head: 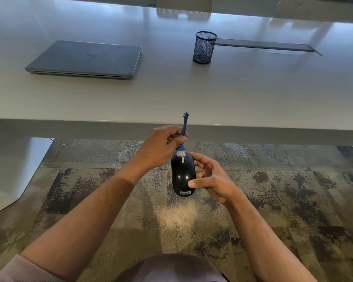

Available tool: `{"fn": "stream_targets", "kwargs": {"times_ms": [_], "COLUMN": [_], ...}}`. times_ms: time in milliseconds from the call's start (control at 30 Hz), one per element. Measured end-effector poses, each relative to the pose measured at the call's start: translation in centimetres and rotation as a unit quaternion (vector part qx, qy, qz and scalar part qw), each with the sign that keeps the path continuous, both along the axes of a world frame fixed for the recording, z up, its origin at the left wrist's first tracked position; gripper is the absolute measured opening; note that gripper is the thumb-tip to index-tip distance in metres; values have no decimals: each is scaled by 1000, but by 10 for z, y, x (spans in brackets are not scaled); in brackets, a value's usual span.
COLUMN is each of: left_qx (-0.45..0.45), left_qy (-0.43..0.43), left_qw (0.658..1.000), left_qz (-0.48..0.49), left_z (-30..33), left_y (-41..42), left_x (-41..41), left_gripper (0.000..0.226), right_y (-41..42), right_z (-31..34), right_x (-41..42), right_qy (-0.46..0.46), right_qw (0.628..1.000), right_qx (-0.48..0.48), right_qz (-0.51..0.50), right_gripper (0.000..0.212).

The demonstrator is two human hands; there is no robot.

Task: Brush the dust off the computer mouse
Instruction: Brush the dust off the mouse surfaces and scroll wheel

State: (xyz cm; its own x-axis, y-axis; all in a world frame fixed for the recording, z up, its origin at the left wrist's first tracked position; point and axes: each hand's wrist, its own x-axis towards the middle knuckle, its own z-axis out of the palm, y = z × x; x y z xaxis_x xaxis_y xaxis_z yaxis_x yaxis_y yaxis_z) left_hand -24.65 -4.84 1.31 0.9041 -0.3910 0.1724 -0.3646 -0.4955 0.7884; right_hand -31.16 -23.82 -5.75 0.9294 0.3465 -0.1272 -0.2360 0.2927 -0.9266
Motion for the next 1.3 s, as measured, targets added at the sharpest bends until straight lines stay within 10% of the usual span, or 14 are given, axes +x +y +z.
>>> {"fn": "stream_targets", "kwargs": {"times_ms": [1300], "left_qx": [28], "left_qy": [10], "left_qw": [1000], "left_qz": [-1], "left_z": [-7], "left_y": [14], "left_x": [5], "left_gripper": [15], "right_y": [-6], "right_z": [-7], "right_x": [4], "right_qy": [12], "right_qw": [999], "right_qx": [-13], "right_qz": [-29], "right_gripper": [81]}}
